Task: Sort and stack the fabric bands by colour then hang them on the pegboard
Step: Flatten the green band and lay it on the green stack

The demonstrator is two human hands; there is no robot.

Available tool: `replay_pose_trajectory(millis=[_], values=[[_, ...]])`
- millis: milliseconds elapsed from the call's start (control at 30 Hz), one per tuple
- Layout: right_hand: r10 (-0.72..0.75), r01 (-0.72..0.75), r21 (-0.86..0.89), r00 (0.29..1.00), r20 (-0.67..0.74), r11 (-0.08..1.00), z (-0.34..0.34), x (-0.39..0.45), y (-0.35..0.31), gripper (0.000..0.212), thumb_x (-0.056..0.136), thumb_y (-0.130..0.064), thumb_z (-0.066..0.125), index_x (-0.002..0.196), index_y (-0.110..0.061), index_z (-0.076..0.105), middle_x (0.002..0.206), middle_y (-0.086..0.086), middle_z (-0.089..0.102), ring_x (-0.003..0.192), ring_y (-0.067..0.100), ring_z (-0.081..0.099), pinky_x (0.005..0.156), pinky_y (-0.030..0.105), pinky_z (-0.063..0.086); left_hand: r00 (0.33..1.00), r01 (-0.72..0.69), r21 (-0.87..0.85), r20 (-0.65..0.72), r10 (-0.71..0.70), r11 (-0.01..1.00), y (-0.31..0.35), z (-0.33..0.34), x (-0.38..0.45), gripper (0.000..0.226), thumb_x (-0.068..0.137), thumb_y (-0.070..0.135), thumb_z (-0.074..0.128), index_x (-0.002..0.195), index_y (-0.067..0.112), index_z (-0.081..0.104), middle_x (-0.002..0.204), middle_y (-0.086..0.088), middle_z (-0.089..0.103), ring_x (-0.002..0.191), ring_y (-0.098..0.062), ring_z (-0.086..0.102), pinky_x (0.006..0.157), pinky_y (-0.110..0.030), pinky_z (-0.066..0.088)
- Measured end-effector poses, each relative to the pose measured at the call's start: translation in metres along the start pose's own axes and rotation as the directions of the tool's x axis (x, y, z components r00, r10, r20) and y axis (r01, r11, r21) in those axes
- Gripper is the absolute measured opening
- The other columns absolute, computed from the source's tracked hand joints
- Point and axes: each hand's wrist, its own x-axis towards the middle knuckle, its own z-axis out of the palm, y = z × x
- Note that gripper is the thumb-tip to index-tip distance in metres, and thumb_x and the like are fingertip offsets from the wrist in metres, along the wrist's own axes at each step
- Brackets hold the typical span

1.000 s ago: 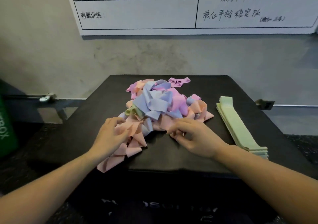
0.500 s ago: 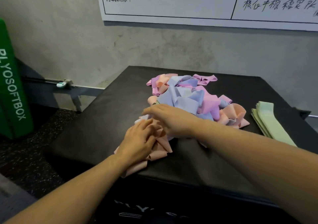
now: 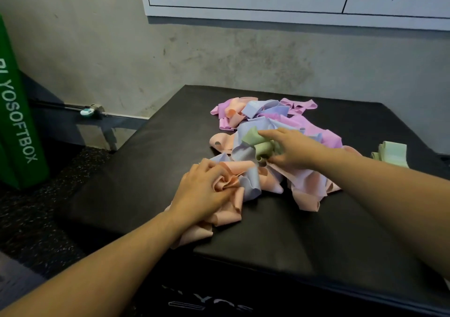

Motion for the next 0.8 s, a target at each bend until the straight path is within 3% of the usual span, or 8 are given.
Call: replay_pose_trajectory(millis=[133,233,300,367,467,567,667,800], values=[[0.023,-0.025,-0.046,0.999,-0.043,0.999,-0.008,-0.01,0.001,0.041,0.092,-0.021,0.056,0.13,-0.033,0.064,0.123,-0.002,0.068,0.108,0.024,0.06,0.084,0.034,0.049,0.999,0.017,0.041,-0.031,-0.016,0.999,0.006,0.0,0.008,0.027,0.089,0.054,0.066,0.112,0.041,0.062,0.129,0.013,0.042,0.115,-0.016,0.043,0.094,-0.033,0.036],[0.109,-0.095,0.133,0.989,-0.104,0.986,-0.017,-0.02,0.007,0.03,0.095,-0.019,0.053,0.117,-0.03,0.071,0.106,-0.006,0.07,0.095,0.019,0.059,0.079,0.032,0.046,0.999,-0.021,0.04,-0.026,0.022,0.999,0.01,0.0,0.01,0.042,0.087,0.042,0.067,0.128,0.039,0.056,0.151,0.011,0.034,0.139,-0.017,0.032,0.111,-0.035,0.026],[0.154,-0.107,0.268,0.975,-0.162,0.958,-0.027,-0.028,0.011,0.028,0.096,-0.014,0.053,0.113,-0.025,0.072,0.098,-0.004,0.067,0.093,0.019,0.059,0.076,0.03,0.041,0.996,-0.089,0.006,-0.014,0.089,0.996,0.015,-0.002,0.011,0.051,0.081,0.037,0.06,0.132,0.036,0.054,0.157,0.007,0.031,0.146,-0.018,0.026,0.118,-0.034,0.017],[0.217,-0.105,0.414,0.948,-0.234,0.904,-0.041,-0.036,0.013,0.031,0.097,-0.011,0.05,0.116,-0.023,0.072,0.101,-0.003,0.068,0.094,0.018,0.061,0.079,0.032,0.047,0.992,-0.12,-0.015,0.027,0.121,0.993,0.022,-0.005,0.012,0.061,0.074,0.029,0.053,0.135,0.036,0.052,0.158,0.007,0.03,0.147,-0.016,0.02,0.123,-0.038,0.011],[0.264,-0.051,0.533,0.906,-0.331,0.845,-0.057,-0.047,0.011,0.039,0.096,-0.008,0.048,0.121,-0.025,0.071,0.096,-0.016,0.068,0.087,0.003,0.06,0.081,0.02,0.05,0.984,-0.141,-0.001,0.108,0.14,0.99,0.034,-0.01,0.012,0.063,0.076,0.025,0.048,0.136,0.045,0.049,0.155,0.017,0.034,0.146,-0.006,0.019,0.124,-0.047,0.008],[0.275,0.022,0.593,0.872,-0.406,0.805,-0.071,-0.054,0.005,0.034,0.095,-0.009,0.049,0.112,-0.026,0.073,0.097,-0.008,0.071,0.087,0.008,0.062,0.08,0.025,0.051,0.988,-0.128,-0.006,0.088,0.128,0.992,0.044,-0.01,0.013,0.047,0.082,0.036,0.042,0.127,0.044,0.055,0.15,0.022,0.039,0.142,-0.003,0.026,0.121,-0.049,0.013],[0.273,0.038,0.591,0.862,-0.427,0.805,-0.084,-0.059,-0.002,0.023,0.098,-0.018,0.05,0.099,-0.021,0.072,0.086,0.001,0.071,0.073,0.015,0.059,0.071,0.033,0.048,0.993,-0.113,-0.068,-0.021,0.112,0.991,0.055,-0.011,0.018,0.026,0.091,0.043,0.057,0.115,0.032,0.057,0.148,0.015,0.037,0.129,-0.011,0.041,0.11,-0.04,0.032],[0.279,0.04,0.641,0.878,-0.39,0.767,-0.095,-0.062,-0.011,0.024,0.101,-0.022,0.049,0.104,-0.023,0.073,0.093,0.003,0.073,0.086,0.028,0.066,0.083,0.044,0.056,0.997,-0.017,-0.359,-0.073,-0.01,0.933,0.079,-0.018,0.019,0.043,0.078,0.046,0.067,0.109,0.024,0.048,0.125,0.011,0.044,0.111,-0.009,0.05,0.093,-0.028,0.04]])
